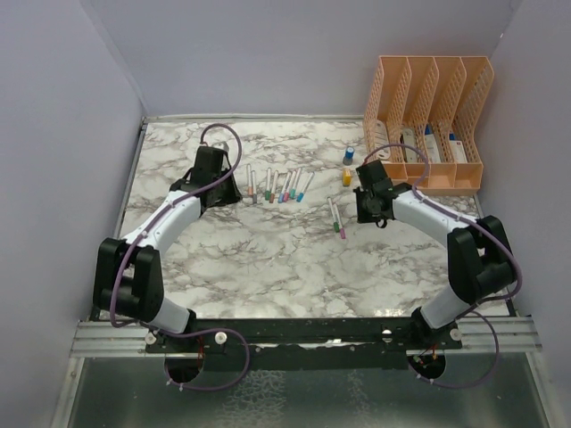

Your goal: Open the pen caps

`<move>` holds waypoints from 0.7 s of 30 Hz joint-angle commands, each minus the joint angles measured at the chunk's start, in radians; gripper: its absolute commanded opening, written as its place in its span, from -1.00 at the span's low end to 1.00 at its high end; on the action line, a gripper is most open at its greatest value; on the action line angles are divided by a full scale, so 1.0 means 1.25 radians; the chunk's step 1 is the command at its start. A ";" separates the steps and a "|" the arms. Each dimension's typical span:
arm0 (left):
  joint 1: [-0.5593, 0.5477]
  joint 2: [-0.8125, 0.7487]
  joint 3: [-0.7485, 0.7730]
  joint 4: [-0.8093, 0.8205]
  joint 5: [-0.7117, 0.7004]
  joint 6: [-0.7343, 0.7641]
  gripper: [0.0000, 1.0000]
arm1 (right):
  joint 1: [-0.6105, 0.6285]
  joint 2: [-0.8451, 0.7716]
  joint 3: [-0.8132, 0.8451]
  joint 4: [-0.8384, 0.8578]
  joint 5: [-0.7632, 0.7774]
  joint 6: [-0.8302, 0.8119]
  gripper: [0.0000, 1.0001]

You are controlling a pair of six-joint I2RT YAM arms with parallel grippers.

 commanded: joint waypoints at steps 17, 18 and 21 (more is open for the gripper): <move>0.012 0.164 0.048 -0.216 -0.038 0.153 -1.00 | -0.068 0.067 -0.007 0.025 -0.052 -0.043 -0.97; 0.012 0.169 0.049 -0.224 -0.043 0.159 -1.00 | -0.069 0.069 -0.006 0.026 -0.054 -0.044 -0.97; 0.017 0.178 0.048 -0.237 -0.047 0.167 -1.00 | -0.070 0.079 -0.006 0.025 -0.057 -0.042 -0.98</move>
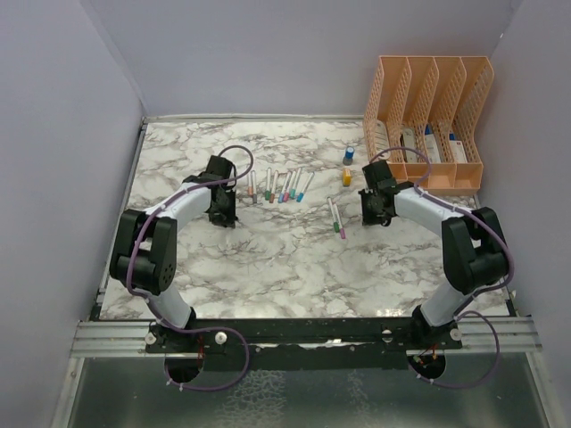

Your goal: Open the pen caps

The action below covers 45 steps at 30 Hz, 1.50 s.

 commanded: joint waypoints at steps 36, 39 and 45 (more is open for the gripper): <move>0.054 -0.156 0.106 -0.040 -0.003 0.016 0.61 | 0.010 -0.015 0.119 -0.001 -0.090 -0.040 0.18; 0.054 -0.189 0.082 0.009 0.037 -0.005 0.92 | 0.044 0.003 0.139 -0.007 -0.092 -0.045 0.18; 0.054 -0.244 0.018 0.131 0.143 -0.071 0.98 | 0.100 0.061 0.164 -0.012 -0.062 -0.031 0.12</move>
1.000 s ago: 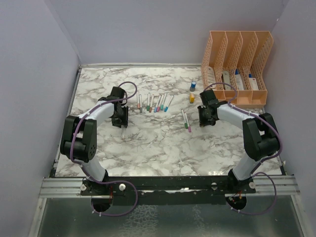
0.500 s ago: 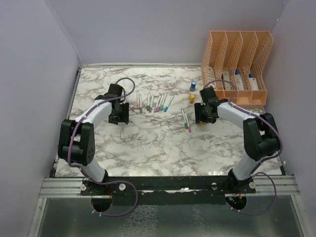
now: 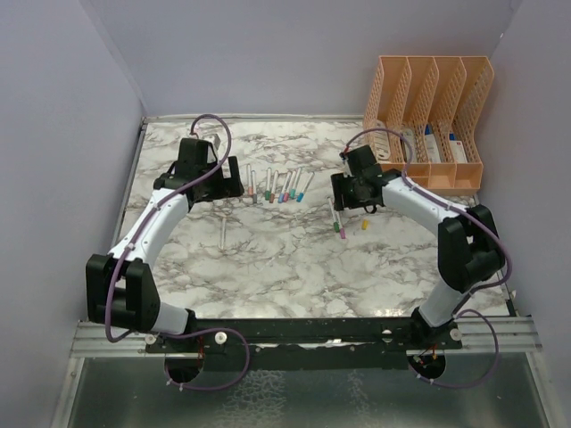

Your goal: Open the pen caps

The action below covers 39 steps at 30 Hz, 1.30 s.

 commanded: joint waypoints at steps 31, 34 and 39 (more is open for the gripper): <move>0.000 -0.104 -0.127 0.253 0.181 -0.142 0.98 | 0.042 0.130 0.000 0.019 0.045 0.024 -0.26; 0.000 -0.103 -0.130 0.256 0.182 -0.144 0.98 | 0.042 0.139 -0.002 0.022 0.042 0.024 -0.26; -0.003 -0.101 -0.137 0.274 0.189 -0.161 0.98 | 0.042 0.156 -0.003 0.024 0.035 0.024 -0.29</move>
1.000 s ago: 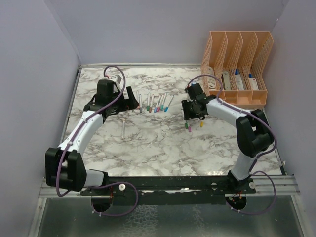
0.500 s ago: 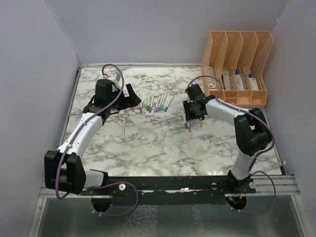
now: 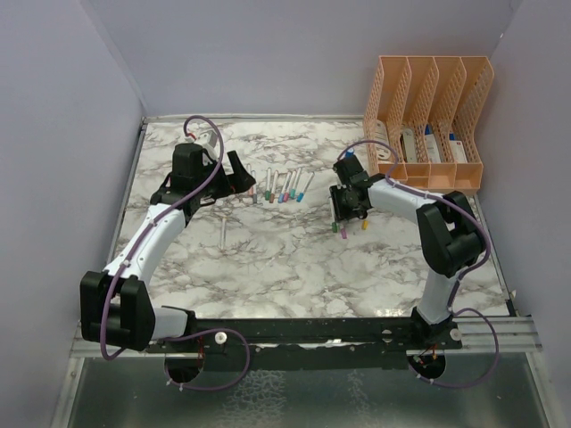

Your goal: Open the pen caps

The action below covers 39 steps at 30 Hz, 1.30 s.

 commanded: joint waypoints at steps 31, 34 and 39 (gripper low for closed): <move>-0.256 0.197 -0.046 0.379 0.010 -0.288 0.89 | 0.015 -0.206 -0.070 0.177 -0.142 -0.069 -0.97; -0.272 0.222 -0.029 0.392 0.002 -0.297 0.89 | 0.025 -0.221 -0.076 0.192 -0.188 -0.082 -0.97; -0.297 0.249 -0.001 0.396 -0.016 -0.302 0.89 | 0.045 -0.240 -0.086 0.219 -0.241 -0.093 -0.98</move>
